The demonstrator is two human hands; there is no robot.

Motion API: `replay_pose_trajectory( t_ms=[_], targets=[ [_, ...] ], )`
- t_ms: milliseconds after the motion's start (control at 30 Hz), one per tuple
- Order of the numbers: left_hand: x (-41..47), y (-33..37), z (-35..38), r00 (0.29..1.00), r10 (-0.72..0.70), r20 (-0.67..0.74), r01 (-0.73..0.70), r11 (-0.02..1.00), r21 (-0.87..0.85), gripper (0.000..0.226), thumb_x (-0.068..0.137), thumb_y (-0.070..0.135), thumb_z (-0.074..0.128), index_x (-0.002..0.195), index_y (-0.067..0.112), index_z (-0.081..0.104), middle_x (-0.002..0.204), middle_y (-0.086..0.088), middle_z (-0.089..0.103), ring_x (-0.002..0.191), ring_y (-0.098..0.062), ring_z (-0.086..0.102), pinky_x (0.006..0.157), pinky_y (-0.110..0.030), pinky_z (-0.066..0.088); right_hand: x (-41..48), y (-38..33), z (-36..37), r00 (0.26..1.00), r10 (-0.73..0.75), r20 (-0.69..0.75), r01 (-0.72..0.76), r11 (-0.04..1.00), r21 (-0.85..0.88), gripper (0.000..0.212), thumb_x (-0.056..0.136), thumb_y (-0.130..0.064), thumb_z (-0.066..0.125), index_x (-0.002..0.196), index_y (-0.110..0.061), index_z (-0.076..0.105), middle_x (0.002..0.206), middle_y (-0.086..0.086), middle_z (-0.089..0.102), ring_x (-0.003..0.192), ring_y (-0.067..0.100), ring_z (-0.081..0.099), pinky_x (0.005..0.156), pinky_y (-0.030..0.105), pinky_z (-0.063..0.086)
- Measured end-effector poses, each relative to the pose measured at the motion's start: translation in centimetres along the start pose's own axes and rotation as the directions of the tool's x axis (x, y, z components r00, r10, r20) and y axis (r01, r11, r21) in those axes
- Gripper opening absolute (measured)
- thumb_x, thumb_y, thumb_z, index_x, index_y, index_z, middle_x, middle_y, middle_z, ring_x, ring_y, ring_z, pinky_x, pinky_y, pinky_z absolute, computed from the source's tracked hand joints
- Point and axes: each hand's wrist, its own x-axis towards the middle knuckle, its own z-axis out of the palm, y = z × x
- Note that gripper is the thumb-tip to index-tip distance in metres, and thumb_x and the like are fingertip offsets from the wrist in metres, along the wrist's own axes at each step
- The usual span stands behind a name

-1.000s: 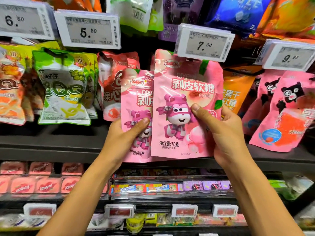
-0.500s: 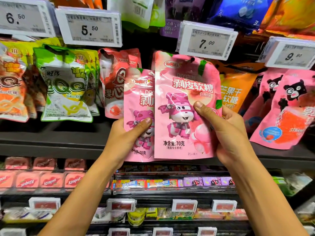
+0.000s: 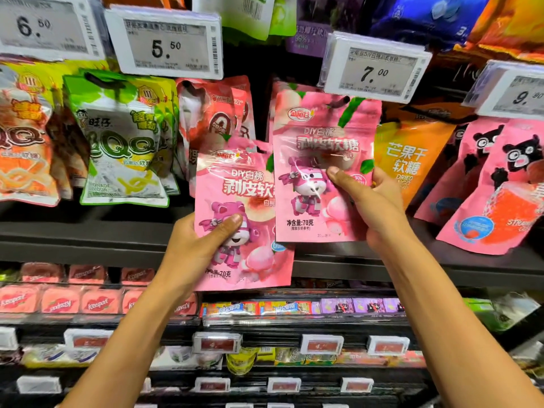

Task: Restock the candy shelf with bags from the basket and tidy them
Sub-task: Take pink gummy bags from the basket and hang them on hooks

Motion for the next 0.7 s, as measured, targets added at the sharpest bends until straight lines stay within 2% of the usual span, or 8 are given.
replay_pose_trajectory(
  t_ms=[133,267,367,467,567,633,700],
  targets=[
    [-0.5,-0.3,-0.7,0.999,0.014,-0.044,-0.011,0.997,0.073,0.034,0.070,0.057,0.076,0.092,0.031,0.075,0.089,0.003,0.077,0.080,-0.014,0.075,0.062,-0.018,0.055,1.7,0.2,1.0,0.999,0.025,-0.020,-0.025,1.000,0.008,0.023,0.076,-0.006,0.079,0.095,-0.014,0.068,0.070,-0.004,0.074,0.060,0.009,0.071,0.052,0.019,0.053],
    [-1.5,-0.7,-1.2,0.997,0.036,-0.070,-0.028,0.992,0.121,0.019,0.075,0.046,0.075,0.089,0.034,0.076,0.087,0.006,0.077,0.081,-0.011,0.074,0.062,-0.016,0.053,2.6,0.6,1.5,0.998,0.053,-0.019,-0.053,0.998,0.016,0.033,0.076,-0.011,0.081,0.106,-0.008,0.068,0.087,0.005,0.075,0.066,0.012,0.071,0.059,0.023,0.057],
    [-2.4,-1.0,-2.0,0.992,0.064,-0.106,-0.044,0.983,0.178,0.018,0.074,0.047,0.076,0.089,0.037,0.075,0.086,0.010,0.077,0.079,-0.007,0.073,0.062,-0.015,0.053,3.1,1.2,1.3,0.999,0.049,-0.007,-0.048,0.999,0.022,0.034,0.074,-0.014,0.083,0.105,-0.011,0.069,0.091,0.004,0.076,0.071,0.013,0.072,0.061,0.024,0.058],
    [-3.1,-1.4,-3.1,0.988,0.067,-0.142,-0.038,0.980,0.195,0.020,0.073,0.048,0.077,0.090,0.038,0.075,0.085,0.012,0.077,0.078,-0.004,0.073,0.061,-0.014,0.053,3.4,1.9,1.0,0.999,-0.017,-0.037,0.017,1.000,0.000,0.028,0.071,-0.018,0.086,0.093,-0.016,0.069,0.079,-0.005,0.075,0.067,0.005,0.070,0.056,0.018,0.053],
    [-3.7,-1.8,-3.5,0.984,0.047,-0.172,-0.022,0.989,0.145,0.015,0.071,0.045,0.079,0.084,0.038,0.076,0.075,0.013,0.075,0.063,0.002,0.069,0.054,-0.009,0.049,3.6,2.5,0.6,0.981,-0.164,-0.106,0.146,0.977,-0.157,0.027,0.069,-0.026,0.088,0.080,-0.021,0.064,0.071,-0.011,0.069,0.057,-0.003,0.061,0.057,0.017,0.050],
    [-3.8,-1.9,-3.1,0.987,0.017,-0.157,-0.005,0.997,0.079,0.030,0.064,0.056,0.081,0.086,0.035,0.077,0.077,0.009,0.076,0.062,-0.001,0.068,0.053,-0.012,0.050,3.7,2.9,0.3,0.974,-0.204,-0.098,0.176,0.956,-0.235,0.028,0.069,-0.030,0.087,0.077,-0.023,0.061,0.072,-0.009,0.067,0.058,-0.002,0.059,0.060,0.023,0.051],
    [-3.5,-2.0,-2.3,0.990,-0.027,-0.140,0.032,0.999,0.029,0.048,0.055,0.065,0.081,0.088,0.031,0.077,0.079,0.002,0.077,0.064,-0.008,0.070,0.054,-0.019,0.052,3.6,3.3,0.3,0.975,-0.209,-0.072,0.182,0.944,-0.276,0.030,0.071,-0.031,0.086,0.084,-0.020,0.062,0.079,-0.004,0.069,0.065,0.004,0.060,0.067,0.031,0.052]
  ],
)
